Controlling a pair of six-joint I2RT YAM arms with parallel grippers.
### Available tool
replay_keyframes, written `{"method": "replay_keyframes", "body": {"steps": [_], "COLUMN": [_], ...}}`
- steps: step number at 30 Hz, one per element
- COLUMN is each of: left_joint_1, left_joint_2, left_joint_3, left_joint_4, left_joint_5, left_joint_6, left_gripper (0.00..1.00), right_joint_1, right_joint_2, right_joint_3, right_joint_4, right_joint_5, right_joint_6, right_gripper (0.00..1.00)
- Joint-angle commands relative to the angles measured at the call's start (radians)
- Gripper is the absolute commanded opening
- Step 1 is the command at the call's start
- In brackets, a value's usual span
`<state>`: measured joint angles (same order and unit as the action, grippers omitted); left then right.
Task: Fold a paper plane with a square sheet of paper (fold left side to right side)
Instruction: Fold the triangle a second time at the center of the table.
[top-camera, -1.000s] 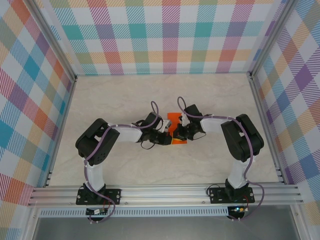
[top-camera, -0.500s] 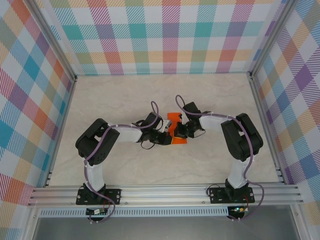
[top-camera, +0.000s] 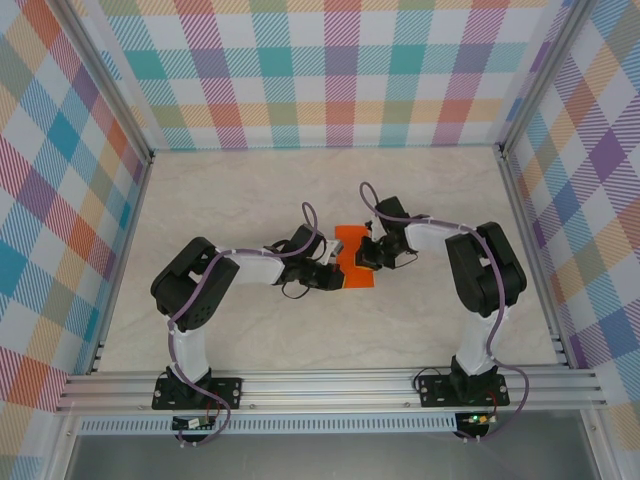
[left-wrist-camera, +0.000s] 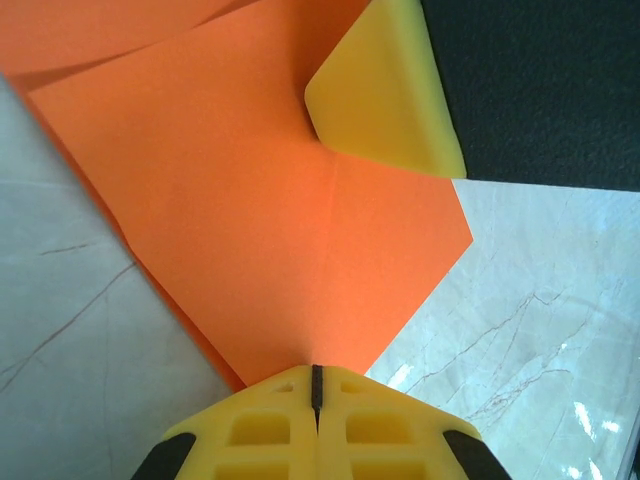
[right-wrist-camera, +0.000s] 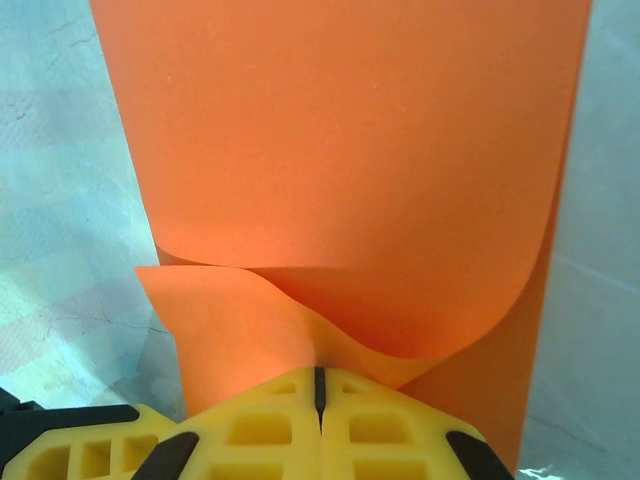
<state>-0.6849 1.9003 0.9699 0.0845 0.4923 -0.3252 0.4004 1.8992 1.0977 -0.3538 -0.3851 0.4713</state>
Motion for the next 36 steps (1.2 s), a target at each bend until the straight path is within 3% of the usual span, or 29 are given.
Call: {"method": "replay_keyframes", "body": {"steps": [1, 31, 33, 36], "left_joint_1": [0.002, 0.002, 0.003, 0.002], "left_joint_2": [-0.009, -0.053, -0.058, -0.068], "left_joint_3": [-0.040, -0.083, -0.081, -0.075], "left_joint_4": [-0.091, -0.087, -0.086, -0.083], "left_joint_5": [-0.041, -0.046, -0.045, -0.033], "left_joint_6": [0.016, 0.011, 0.007, 0.001], "left_gripper": [0.01, 0.02, 0.05, 0.17], "right_joint_1": [-0.050, -0.141, -0.141, -0.142], "right_joint_2": [0.042, 0.064, 0.061, 0.051], "right_joint_3": [0.025, 0.073, 0.072, 0.073], "right_joint_4": [-0.027, -0.061, -0.060, -0.063], "right_joint_5": [0.115, 0.070, 0.069, 0.072], "right_joint_6": [-0.045, -0.092, -0.092, -0.095], "right_gripper": [0.04, 0.05, 0.05, 0.05]}}
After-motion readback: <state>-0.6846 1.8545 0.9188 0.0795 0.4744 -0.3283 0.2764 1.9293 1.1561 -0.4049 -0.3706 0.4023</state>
